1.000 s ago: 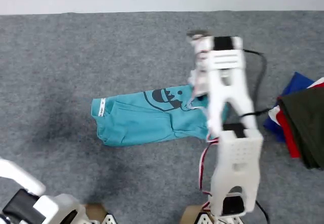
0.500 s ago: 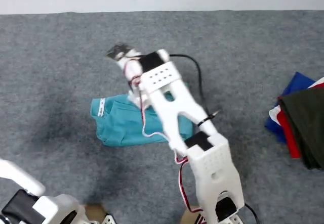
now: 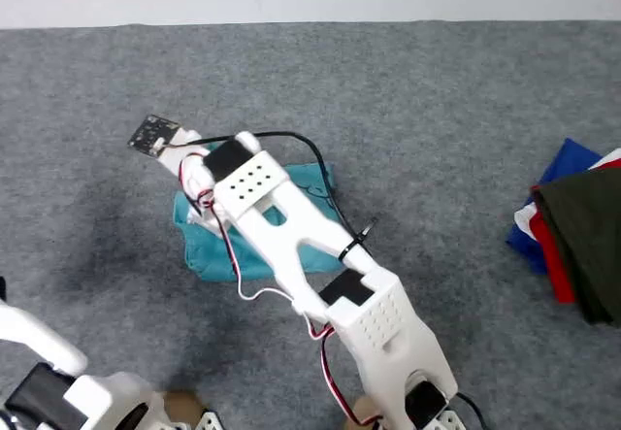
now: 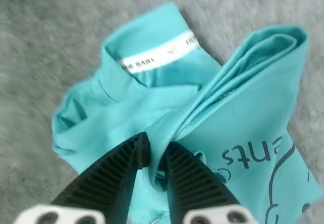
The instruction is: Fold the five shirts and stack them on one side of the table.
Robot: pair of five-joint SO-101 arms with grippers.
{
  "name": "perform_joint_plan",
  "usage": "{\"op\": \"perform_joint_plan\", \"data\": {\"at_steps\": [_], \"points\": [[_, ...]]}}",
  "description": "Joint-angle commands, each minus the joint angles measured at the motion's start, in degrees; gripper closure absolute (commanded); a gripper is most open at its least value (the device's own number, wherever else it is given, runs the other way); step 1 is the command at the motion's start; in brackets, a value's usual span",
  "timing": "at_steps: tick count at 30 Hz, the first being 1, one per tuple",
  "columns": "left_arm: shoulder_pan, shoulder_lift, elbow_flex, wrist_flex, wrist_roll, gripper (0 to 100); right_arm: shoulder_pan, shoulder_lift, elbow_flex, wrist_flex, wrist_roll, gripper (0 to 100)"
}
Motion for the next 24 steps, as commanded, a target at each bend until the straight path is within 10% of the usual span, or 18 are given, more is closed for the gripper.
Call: {"op": "perform_joint_plan", "data": {"at_steps": [1,11,24], "points": [[0.00,-3.08,0.75,-2.20,-0.44,100,-2.42,-0.75,-2.20,-2.15,0.70,98.8],[0.44,-2.64,1.01,-2.64,-0.44,100,-4.35,-0.57,-2.11,-5.49,2.81,97.5],[0.44,-2.55,1.01,-2.64,-0.53,100,-7.96,-1.27,-10.37,5.32,5.45,67.7]]}}
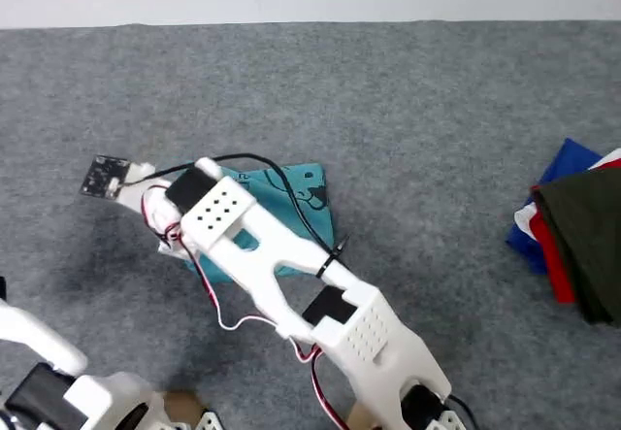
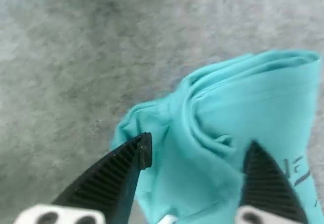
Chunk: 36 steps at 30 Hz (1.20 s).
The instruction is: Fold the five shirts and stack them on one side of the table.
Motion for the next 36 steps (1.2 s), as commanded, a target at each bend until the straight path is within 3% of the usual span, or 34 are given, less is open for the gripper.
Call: {"op": "perform_joint_plan", "data": {"at_steps": [1,6,13,25,30,36], "points": [[0.44,-2.55,0.13,-0.70,-0.62,100,0.22,-1.19,-9.76,4.62,0.70,67.7],[0.44,-2.55,0.13,-0.70,-0.70,100,5.58,-0.57,-18.90,11.65,0.79,71.8],[0.35,-2.81,0.13,-0.35,-0.70,100,10.95,0.84,-18.90,14.02,0.79,99.5],[-4.13,-4.48,0.13,1.41,-0.62,100,16.66,1.27,-13.27,19.21,-0.53,99.1],[-3.69,-13.01,2.33,2.55,-0.44,100,17.19,-0.84,-8.62,18.95,-5.19,99.1],[0.09,-27.60,12.26,2.20,-0.53,100,16.92,-0.04,-4.13,15.16,-5.36,99.1]]}}
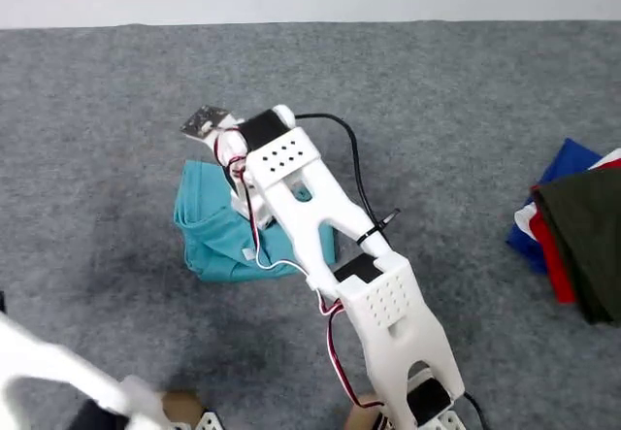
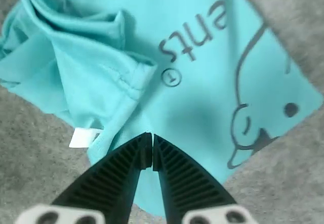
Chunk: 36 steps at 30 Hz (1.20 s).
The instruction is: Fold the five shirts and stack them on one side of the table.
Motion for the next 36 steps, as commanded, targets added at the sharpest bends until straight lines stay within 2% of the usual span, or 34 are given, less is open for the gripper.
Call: {"op": "perform_joint_plan", "data": {"at_steps": [1,5,11,14,21,25,28,31,36], "points": [[2.46,-9.58,5.14,0.26,-0.09,100,0.57,-4.18,0.53,-1.71,-0.53,99.1],[4.84,-16.44,10.95,-0.79,-0.09,100,0.57,-0.13,0.53,-3.91,-0.44,99.1],[4.66,-20.66,14.81,-4.57,-0.09,100,-0.48,2.77,0.44,-6.55,-0.44,99.1],[4.40,-20.57,14.73,-5.71,0.00,100,-4.09,2.77,0.44,-5.93,-0.44,99.1],[-5.54,-20.48,17.45,-14.33,-0.18,100,-16.84,1.89,-0.53,-1.80,-0.44,99.1],[-7.47,-20.48,19.38,-16.44,-0.26,100,-22.11,-1.63,-4.04,2.07,-0.44,99.1],[-7.21,-20.48,19.74,-16.09,-0.18,100,-21.67,-5.05,-4.75,2.51,-0.44,99.1],[-7.21,-20.48,19.74,-16.09,-0.18,100,-17.63,-6.90,-4.75,2.33,-0.35,99.0],[-7.47,-20.48,19.74,-16.00,-0.18,100,-9.54,-6.29,-4.66,0.92,4.40,99.0]]}}
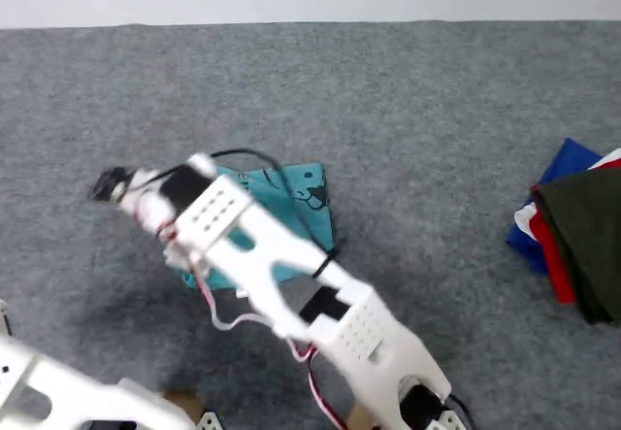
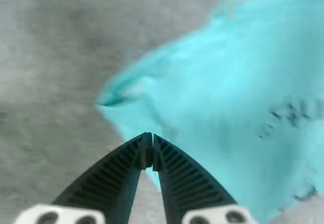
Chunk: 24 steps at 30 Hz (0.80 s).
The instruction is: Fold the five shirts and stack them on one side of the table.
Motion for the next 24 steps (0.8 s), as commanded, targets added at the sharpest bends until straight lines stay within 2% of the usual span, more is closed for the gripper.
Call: {"op": "perform_joint_plan", "data": {"at_steps": [1,4,8,13,20,24], "points": [[-0.35,-0.88,-0.22,-0.97,-0.18,100,6.11,-3.56,-2.37,-0.57,2.81,99.0],[-0.09,-0.88,0.04,-0.88,-0.18,100,9.10,-0.75,-2.46,-4.44,4.13,99.0],[-0.09,-0.97,1.27,-0.53,-0.18,100,9.19,4.70,-2.64,-6.55,4.66,99.0],[-0.35,-0.97,2.07,-0.53,-0.18,100,4.18,8.48,-2.64,-6.11,4.40,99.0],[-0.09,-0.97,1.98,-0.88,-0.18,100,-6.55,8.22,-2.73,2.24,4.31,99.0],[0.00,-0.97,1.98,-0.88,-0.18,100,-6.46,4.70,-2.64,2.33,4.57,99.0]]}}
